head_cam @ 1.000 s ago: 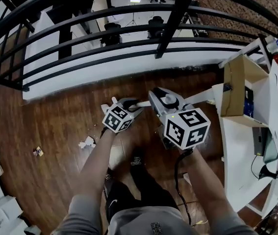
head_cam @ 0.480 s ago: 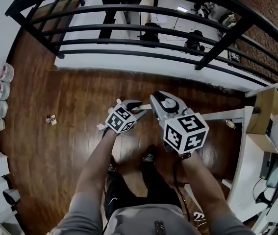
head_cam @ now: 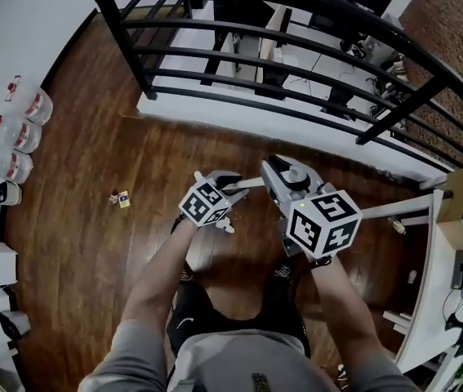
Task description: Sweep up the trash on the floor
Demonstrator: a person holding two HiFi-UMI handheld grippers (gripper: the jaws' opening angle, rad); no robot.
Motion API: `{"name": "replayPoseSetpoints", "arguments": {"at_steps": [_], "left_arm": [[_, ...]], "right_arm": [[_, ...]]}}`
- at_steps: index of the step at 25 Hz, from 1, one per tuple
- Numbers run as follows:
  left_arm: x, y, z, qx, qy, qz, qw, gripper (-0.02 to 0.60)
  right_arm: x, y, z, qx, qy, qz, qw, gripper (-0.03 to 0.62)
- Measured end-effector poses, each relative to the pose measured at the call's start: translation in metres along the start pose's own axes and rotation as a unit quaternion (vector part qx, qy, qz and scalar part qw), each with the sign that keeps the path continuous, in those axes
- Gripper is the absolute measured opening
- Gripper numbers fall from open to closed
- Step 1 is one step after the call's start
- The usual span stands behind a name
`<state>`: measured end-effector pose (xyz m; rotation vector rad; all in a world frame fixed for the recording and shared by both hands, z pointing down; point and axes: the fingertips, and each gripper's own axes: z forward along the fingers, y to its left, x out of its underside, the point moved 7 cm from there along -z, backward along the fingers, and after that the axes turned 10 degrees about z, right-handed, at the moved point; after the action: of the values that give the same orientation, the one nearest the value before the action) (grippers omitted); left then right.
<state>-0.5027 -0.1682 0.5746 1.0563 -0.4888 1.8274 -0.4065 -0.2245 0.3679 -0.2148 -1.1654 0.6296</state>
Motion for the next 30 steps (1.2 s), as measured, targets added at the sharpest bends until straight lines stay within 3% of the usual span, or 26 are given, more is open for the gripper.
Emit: {"name": "replayPoseSetpoints", "arguments": {"at_steps": [5, 9, 18, 23, 30], "left_arm": [[0.049, 0.025, -0.114, 0.008, 0.012, 0.001, 0.9999, 0.146], [0.08, 0.043, -0.178, -0.005, 0.028, 0.0, 0.9996, 0.144], [0.177, 0.092, -0.271, -0.054, 0.065, -0.024, 0.9962, 0.144], [0.243, 0.133, -0.318, -0.036, 0.084, -0.023, 0.9955, 0.143], [0.313, 0.197, -0.373, 0.003, 0.105, -0.028, 0.9941, 0.144]], "right_arm": [[0.019, 0.112, 0.051, 0.0, 0.002, 0.005, 1.0, 0.064], [0.03, 0.169, 0.087, -0.027, 0.011, 0.005, 1.0, 0.064], [0.08, 0.238, 0.183, -0.09, 0.029, 0.021, 0.995, 0.064], [0.113, 0.276, 0.254, -0.088, 0.038, 0.049, 0.994, 0.066], [0.146, 0.326, 0.344, -0.053, 0.039, 0.094, 0.993, 0.066]]}}
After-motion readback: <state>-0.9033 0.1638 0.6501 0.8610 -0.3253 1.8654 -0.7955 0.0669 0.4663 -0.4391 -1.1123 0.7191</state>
